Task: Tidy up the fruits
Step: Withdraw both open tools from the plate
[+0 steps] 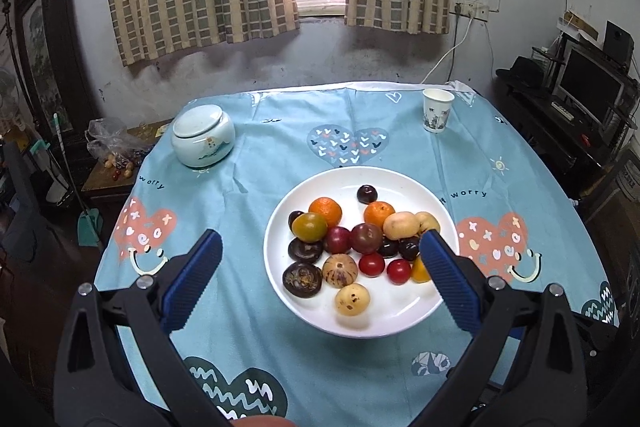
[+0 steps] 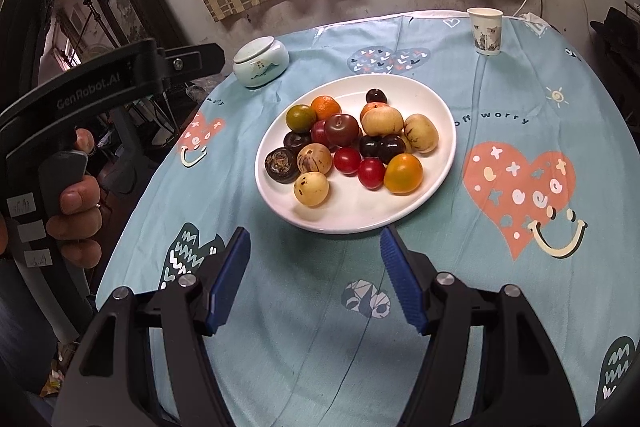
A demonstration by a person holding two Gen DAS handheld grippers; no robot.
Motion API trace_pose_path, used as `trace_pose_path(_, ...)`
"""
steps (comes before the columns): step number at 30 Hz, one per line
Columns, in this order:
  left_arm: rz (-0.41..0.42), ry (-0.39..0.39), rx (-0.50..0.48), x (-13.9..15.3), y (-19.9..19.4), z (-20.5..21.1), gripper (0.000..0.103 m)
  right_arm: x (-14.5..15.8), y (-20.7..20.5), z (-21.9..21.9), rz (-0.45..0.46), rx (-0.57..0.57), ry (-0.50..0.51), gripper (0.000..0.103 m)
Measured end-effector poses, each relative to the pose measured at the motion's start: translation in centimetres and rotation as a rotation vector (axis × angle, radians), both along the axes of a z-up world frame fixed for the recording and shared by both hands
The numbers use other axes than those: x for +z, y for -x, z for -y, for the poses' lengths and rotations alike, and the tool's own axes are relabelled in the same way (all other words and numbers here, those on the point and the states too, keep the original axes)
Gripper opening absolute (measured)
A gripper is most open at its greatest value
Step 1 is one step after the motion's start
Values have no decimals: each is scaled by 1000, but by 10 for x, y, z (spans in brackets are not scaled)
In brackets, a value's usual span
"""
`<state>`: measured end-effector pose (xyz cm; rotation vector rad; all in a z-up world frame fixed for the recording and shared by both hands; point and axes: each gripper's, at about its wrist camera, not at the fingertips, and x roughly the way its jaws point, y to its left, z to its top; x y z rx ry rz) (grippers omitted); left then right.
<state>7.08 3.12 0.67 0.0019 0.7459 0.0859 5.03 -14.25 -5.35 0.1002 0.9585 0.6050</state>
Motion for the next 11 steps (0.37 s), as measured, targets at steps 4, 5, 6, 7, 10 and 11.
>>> trace_pose_path(4,-33,1,-12,-4,-6,-2,101,-3,-2,-1,-7,3,1,68)
trace_pose_path(5,-41,-4,-12,-4,-6,-2,101,-3,-3,-2,-8,4,2,68)
trace_pose_path(6,-48,-15,-4,-5,-7,-1,101,-4,-3,-2,-8,2,4,68)
trace_pose_path(7,-48,-16,-5,-5,-7,-1,101,-5,-4,-2,-9,1,5,68)
trace_pose_path(10,-56,-14,-6,-7,-7,-1,101,-7,-6,-1,-10,-6,9,68)
trace_pose_path(11,-57,-21,0,-8,-6,-1,101,-7,-7,0,-8,-7,8,68)
